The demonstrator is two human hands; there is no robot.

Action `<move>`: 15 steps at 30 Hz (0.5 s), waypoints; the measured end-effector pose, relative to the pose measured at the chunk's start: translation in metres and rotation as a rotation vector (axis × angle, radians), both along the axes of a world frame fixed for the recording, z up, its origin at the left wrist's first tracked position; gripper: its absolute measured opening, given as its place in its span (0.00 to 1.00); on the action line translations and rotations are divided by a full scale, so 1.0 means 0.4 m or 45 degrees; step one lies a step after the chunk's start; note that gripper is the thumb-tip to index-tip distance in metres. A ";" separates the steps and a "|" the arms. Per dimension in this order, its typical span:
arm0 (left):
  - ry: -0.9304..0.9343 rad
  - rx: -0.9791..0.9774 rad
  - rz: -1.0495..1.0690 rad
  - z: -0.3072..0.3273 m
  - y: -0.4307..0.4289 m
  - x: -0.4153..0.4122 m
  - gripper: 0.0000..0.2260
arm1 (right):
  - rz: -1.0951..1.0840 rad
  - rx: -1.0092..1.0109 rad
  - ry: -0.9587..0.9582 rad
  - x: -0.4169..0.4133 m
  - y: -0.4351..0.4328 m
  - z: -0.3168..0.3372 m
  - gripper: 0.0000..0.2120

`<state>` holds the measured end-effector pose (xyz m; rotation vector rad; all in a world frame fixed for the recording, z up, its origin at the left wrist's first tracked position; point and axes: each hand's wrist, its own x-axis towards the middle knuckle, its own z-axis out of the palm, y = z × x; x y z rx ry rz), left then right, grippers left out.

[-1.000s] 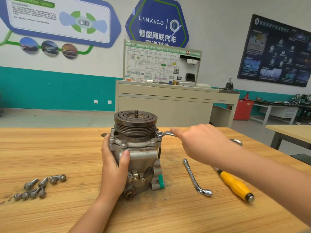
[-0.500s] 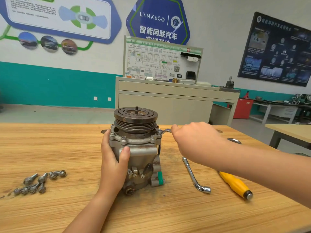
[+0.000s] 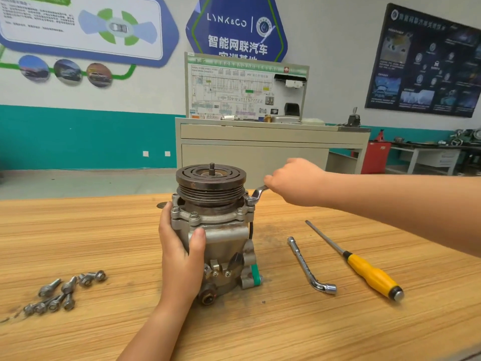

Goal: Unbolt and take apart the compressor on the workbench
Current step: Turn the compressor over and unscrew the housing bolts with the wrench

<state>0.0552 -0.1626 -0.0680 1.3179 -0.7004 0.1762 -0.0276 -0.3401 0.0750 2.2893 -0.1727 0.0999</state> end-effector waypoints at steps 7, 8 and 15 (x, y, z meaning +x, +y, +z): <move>0.003 0.009 0.007 0.005 0.003 -0.004 0.32 | 0.357 0.023 -0.188 0.111 -0.029 -0.022 0.15; -0.001 0.013 0.009 0.006 0.004 -0.004 0.32 | 0.332 0.066 -0.245 0.103 -0.026 -0.021 0.15; -0.006 0.021 0.009 0.004 0.004 0.000 0.32 | 0.312 0.813 -1.036 -0.076 0.048 -0.018 0.07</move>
